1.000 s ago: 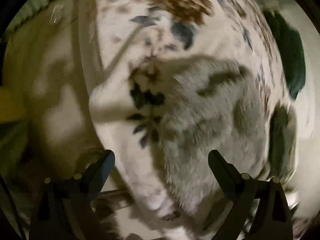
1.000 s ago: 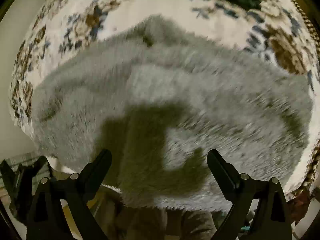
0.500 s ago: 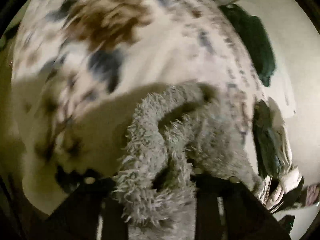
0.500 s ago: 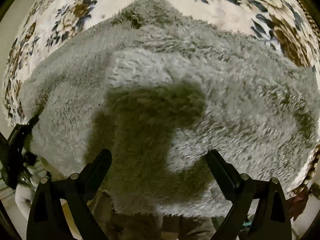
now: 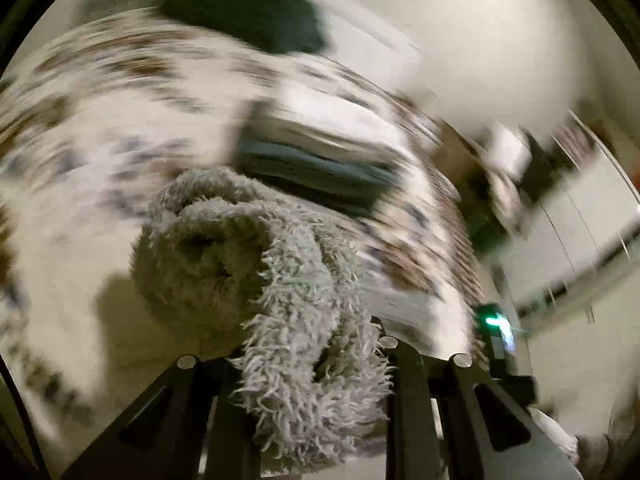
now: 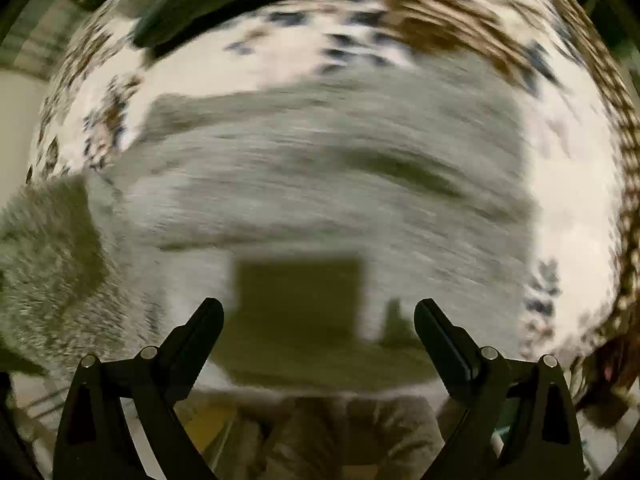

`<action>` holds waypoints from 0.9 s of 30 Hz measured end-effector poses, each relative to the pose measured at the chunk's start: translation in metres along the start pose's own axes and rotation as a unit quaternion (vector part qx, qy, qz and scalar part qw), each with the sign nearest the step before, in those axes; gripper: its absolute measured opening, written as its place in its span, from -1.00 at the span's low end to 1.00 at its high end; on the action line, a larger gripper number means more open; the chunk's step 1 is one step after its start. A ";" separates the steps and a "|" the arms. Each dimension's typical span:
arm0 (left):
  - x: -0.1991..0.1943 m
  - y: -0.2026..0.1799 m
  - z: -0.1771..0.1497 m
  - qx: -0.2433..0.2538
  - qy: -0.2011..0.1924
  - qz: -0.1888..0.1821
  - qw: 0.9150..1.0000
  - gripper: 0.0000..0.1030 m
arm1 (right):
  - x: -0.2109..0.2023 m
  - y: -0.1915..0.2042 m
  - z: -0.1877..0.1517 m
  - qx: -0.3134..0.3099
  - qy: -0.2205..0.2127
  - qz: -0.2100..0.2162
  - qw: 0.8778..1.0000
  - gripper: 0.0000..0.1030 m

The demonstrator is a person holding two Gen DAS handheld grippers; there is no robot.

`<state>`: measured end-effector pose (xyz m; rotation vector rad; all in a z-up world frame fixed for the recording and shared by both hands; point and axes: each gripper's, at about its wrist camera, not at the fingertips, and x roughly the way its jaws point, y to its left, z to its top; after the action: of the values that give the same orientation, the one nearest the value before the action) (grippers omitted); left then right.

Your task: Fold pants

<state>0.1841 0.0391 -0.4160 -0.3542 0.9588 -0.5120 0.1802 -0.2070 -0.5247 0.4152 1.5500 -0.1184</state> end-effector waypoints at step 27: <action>0.054 -0.044 0.042 -0.048 0.035 0.154 0.986 0.99 | -0.040 -0.105 0.029 0.046 -0.037 0.175 0.983 0.90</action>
<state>0.2335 -0.0251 -0.4087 -0.2685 1.0858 -0.1967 0.1714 -0.3215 -0.5061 0.7429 1.3793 0.0677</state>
